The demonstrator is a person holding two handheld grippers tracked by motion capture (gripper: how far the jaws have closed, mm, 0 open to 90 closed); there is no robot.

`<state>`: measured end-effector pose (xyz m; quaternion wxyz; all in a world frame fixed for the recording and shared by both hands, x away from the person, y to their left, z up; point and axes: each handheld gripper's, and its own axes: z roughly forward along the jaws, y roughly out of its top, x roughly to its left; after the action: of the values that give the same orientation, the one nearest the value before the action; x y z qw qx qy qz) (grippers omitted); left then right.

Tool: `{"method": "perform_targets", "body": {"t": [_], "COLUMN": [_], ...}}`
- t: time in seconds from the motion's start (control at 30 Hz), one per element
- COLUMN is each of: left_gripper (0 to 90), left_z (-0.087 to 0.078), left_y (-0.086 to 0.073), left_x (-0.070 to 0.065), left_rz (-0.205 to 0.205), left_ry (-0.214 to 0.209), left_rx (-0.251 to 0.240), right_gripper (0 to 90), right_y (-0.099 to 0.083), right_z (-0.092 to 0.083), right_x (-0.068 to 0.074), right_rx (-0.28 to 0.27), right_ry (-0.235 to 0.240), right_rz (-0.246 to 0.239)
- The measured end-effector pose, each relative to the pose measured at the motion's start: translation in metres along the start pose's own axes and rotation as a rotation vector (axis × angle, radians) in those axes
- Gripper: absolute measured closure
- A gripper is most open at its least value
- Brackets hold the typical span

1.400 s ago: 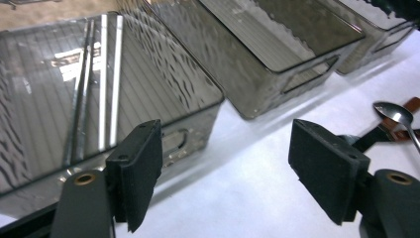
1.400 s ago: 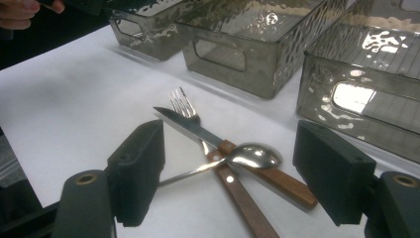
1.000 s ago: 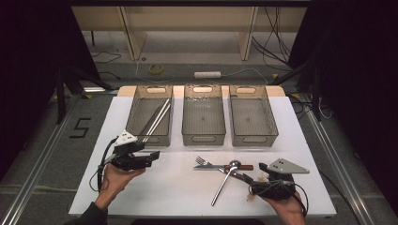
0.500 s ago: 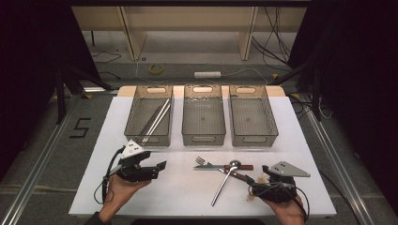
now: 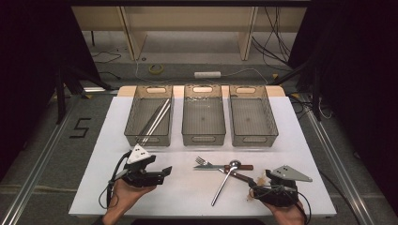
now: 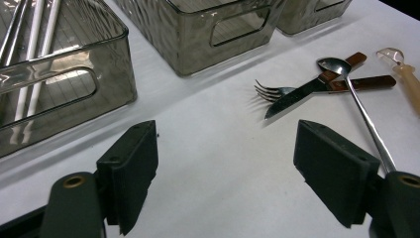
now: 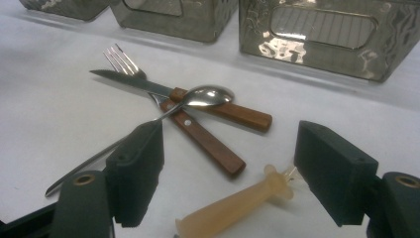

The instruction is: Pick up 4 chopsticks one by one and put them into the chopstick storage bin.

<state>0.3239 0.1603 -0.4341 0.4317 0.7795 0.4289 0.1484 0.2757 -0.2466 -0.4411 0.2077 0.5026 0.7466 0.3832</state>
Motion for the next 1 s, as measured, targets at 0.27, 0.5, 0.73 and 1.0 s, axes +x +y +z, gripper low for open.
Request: {"method": "perform_targets", "body": {"t": [0.27, 0.5, 0.73, 1.0], "left_gripper": [24.2, 24.0, 23.9, 23.9], "left_z": [-0.001, -0.003, -0.005, -0.004], "left_y": [0.0, 0.001, 0.001, 0.001], "left_x": [-0.002, -0.001, -0.002, -0.002], "left_rz": [0.003, 0.014, 0.022, 0.02], "left_ry": [-0.002, -0.003, -0.012, -0.013], "left_rx": [-0.002, -0.004, -0.007, -0.005], "right_gripper": [27.6, 27.1, 26.4, 26.1], "right_y": [-0.007, -0.011, -0.021, -0.021], "right_z": [-0.002, -0.001, 0.004, 0.014], "right_x": [0.008, 0.02, 0.035, 0.033], "right_rx": [-0.006, -0.013, -0.025, 0.056], "right_ry": [-0.084, -0.124, -0.186, -0.172], "right_rz": [0.046, 0.059, 0.065, 0.048]}}
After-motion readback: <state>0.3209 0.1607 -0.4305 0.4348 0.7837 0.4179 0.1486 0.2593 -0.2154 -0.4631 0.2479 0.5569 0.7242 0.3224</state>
